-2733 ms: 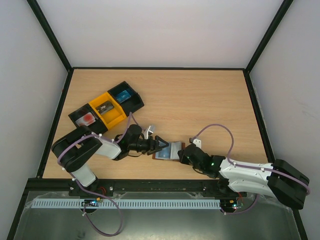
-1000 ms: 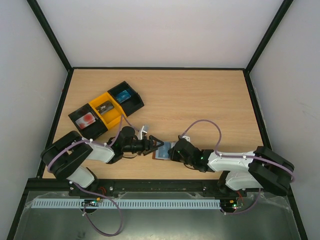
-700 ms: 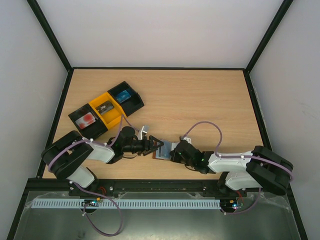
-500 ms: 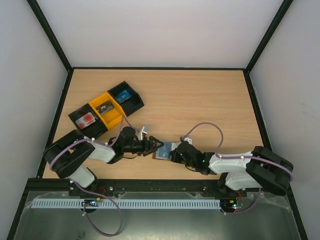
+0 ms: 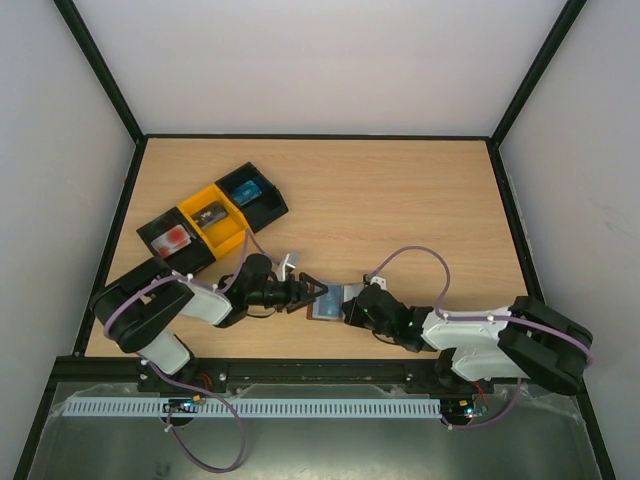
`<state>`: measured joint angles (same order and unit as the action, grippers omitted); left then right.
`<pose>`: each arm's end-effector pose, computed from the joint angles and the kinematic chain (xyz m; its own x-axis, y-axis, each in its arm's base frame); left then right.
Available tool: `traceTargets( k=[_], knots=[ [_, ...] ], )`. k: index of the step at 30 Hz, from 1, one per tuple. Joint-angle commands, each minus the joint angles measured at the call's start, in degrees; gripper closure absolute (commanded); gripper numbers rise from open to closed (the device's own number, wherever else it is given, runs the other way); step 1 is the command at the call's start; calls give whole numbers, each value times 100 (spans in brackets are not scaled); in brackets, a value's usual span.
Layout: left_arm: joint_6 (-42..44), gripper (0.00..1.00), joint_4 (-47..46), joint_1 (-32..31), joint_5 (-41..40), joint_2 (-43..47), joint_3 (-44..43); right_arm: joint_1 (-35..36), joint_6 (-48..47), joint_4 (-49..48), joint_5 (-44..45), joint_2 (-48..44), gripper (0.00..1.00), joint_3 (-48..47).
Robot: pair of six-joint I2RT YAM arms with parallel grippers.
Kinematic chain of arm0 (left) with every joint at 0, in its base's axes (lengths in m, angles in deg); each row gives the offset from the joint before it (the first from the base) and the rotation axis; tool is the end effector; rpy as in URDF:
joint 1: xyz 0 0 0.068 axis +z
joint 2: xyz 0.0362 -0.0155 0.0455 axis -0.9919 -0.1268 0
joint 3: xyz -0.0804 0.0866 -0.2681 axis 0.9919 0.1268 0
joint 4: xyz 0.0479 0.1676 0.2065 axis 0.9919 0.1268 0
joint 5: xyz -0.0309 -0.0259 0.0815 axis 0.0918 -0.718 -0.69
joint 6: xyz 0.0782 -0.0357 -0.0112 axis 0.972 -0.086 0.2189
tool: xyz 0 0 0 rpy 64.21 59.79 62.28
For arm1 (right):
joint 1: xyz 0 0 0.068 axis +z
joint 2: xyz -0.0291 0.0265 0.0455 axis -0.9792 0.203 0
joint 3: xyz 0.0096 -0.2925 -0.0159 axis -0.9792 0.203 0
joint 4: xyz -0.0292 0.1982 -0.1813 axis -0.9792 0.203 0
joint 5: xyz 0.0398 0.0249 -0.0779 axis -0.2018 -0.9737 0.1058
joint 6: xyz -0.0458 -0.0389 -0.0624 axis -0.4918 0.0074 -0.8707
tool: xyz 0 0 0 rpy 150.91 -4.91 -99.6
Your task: Take the credit cards out of the card holder
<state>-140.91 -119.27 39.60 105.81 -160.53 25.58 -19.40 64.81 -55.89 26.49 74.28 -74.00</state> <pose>0.1812 -0.2275 0.1276 -0.9742 -0.1500 -0.1684 0.1140 0.3171 -0.9415 0.1159 0.1981 0.1031 -0.9280 0.1760 -0.3283 -0.1067 0.7189 0.6869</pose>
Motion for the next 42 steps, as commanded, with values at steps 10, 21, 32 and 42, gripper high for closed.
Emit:
traceTargets(
  k=[10, 21, 32, 42],
  knots=[
    [145, 27, -397, -30, 35, -405, -19, 33, -18, 381, 154, -510, 87, -56],
    [130, 27, -365, -31, 59, -336, -15, 34, -45, 426, 97, 9, 87, -93],
    [49, 27, -341, -39, 93, -155, -47, 30, 35, 353, 132, 138, 94, 145],
    [255, 27, 161, -108, -80, 157, -184, 34, 44, 277, 115, 160, 94, 187]
  ],
)
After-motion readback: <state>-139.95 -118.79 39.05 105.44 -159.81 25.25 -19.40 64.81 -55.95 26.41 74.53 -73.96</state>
